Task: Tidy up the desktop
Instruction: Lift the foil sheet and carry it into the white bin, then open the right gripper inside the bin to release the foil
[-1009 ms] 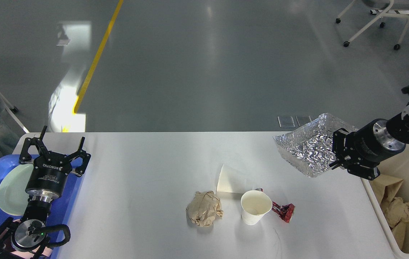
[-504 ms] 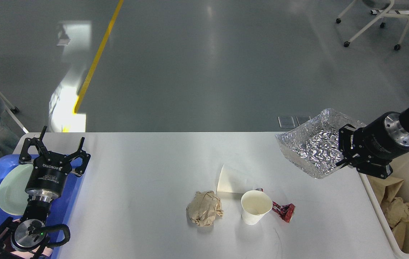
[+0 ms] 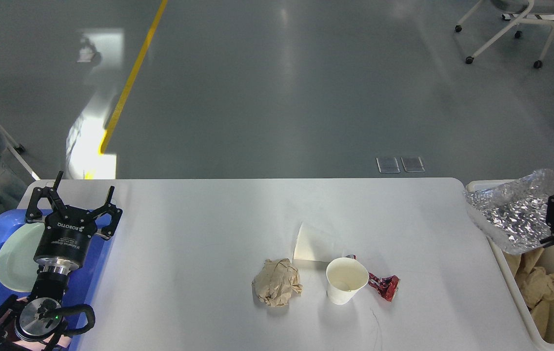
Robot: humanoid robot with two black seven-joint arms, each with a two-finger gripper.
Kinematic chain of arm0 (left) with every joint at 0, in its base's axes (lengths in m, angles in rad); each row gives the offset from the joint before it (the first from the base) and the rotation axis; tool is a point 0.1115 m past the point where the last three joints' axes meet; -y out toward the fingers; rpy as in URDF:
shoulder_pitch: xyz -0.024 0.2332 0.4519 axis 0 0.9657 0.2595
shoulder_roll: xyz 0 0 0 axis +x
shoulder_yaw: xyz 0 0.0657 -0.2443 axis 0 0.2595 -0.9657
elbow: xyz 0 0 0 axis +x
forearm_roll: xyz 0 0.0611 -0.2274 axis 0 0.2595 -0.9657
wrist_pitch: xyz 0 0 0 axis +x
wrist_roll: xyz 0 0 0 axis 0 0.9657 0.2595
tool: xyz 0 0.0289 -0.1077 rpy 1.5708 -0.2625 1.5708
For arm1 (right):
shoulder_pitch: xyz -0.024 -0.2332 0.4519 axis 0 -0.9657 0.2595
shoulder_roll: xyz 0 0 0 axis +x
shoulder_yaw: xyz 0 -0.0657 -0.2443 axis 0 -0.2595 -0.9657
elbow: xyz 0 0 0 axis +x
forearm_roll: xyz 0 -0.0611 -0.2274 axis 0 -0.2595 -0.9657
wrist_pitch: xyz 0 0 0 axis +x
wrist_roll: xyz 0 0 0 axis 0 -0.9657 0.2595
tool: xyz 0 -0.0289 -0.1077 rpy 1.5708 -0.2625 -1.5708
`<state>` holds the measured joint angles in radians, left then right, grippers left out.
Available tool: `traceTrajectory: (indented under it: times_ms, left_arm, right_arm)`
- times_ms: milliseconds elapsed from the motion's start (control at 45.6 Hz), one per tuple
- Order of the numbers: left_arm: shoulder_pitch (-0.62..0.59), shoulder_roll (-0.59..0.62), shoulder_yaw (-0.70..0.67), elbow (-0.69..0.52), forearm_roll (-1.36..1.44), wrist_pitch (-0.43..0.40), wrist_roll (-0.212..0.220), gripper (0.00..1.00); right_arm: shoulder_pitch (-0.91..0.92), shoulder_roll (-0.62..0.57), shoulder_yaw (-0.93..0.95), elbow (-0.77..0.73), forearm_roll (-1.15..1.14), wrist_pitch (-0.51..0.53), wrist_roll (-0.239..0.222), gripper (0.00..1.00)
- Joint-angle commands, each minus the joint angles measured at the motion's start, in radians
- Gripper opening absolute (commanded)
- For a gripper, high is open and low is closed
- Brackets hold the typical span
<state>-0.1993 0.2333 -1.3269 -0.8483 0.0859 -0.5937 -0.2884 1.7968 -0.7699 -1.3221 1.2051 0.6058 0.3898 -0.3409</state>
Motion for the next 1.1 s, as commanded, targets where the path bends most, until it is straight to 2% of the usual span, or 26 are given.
traceTrajectory:
  times_ms: [0,197,307,504,811,1075]
  left_arm:
    - [0.000,0.000,0.000,0.000,0.000,0.000,0.000,0.97]
    - [0.000,0.000,0.000,0.000,0.000,0.000,0.000,0.97]
    - [0.000,0.000,0.000,0.000,0.000,0.000,0.000,0.97]
    - [0.000,0.001,0.000,0.000,0.000,0.002,0.000,0.97]
    - [-0.002,0.001,0.000,0.000,0.000,0.002,0.000,0.97]
    - [-0.002,0.001,0.000,0.000,0.000,0.002,0.000,0.97]
  right_arm:
    - [-0.129,-0.037,0.040,-0.125,-0.004,0.000,0.005,0.00]
    - [-0.385,-0.057,0.171,-0.344,0.000,-0.009,0.007,0.00]
    - [-0.566,-0.043,0.309,-0.479,-0.003,-0.038,0.008,0.00]
    - [-0.812,0.047,0.478,-0.663,-0.061,-0.190,0.008,0.00]
    - [-1.099,0.310,0.492,-0.947,-0.228,-0.525,0.007,0.00]
    - [-1.166,0.391,0.500,-0.984,-0.353,-0.588,0.007,0.00]
